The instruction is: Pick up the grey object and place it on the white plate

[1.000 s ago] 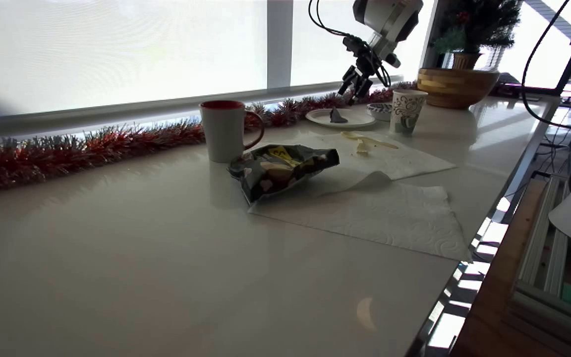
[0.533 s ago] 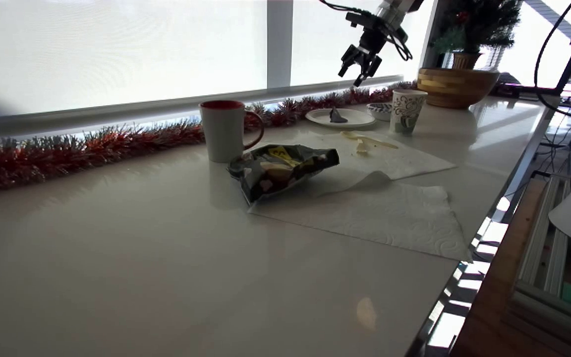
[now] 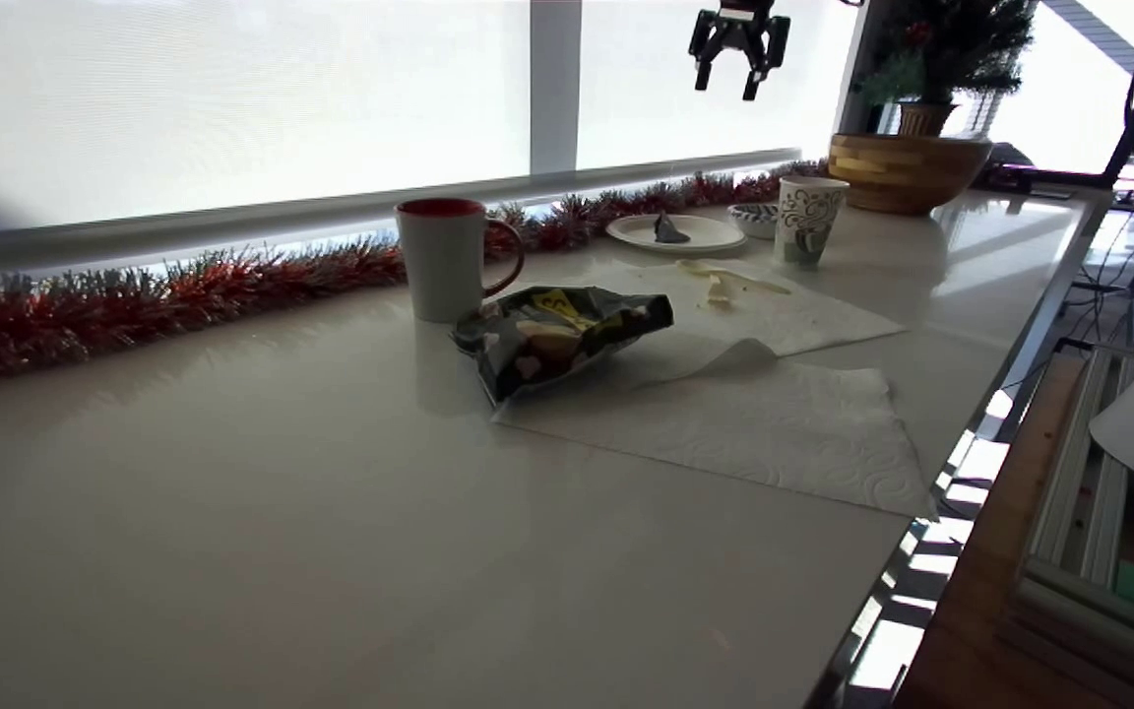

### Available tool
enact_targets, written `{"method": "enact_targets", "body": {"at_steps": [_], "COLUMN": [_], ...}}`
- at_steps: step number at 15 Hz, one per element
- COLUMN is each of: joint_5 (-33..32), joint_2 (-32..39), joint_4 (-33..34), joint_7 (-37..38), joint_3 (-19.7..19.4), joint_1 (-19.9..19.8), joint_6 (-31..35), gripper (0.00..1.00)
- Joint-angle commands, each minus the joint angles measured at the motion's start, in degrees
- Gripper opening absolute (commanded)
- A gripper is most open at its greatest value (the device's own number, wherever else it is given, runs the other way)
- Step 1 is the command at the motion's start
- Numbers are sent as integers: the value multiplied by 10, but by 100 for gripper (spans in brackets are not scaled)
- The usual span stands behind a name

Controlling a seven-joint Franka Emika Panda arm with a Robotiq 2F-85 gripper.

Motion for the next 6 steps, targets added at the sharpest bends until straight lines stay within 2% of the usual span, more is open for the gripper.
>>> {"method": "enact_targets", "body": {"at_steps": [1, 3, 6], "joint_5": [-59, -102, -109], "joint_2": [-14, -22, -22], "joint_4": [-9, -22, -26], "joint_7": [40, 81, 85], "joint_3": [51, 32, 25], "joint_1": [-31, 15, 22], "joint_6": [-1, -1, -1], "gripper": [100, 100, 100]}}
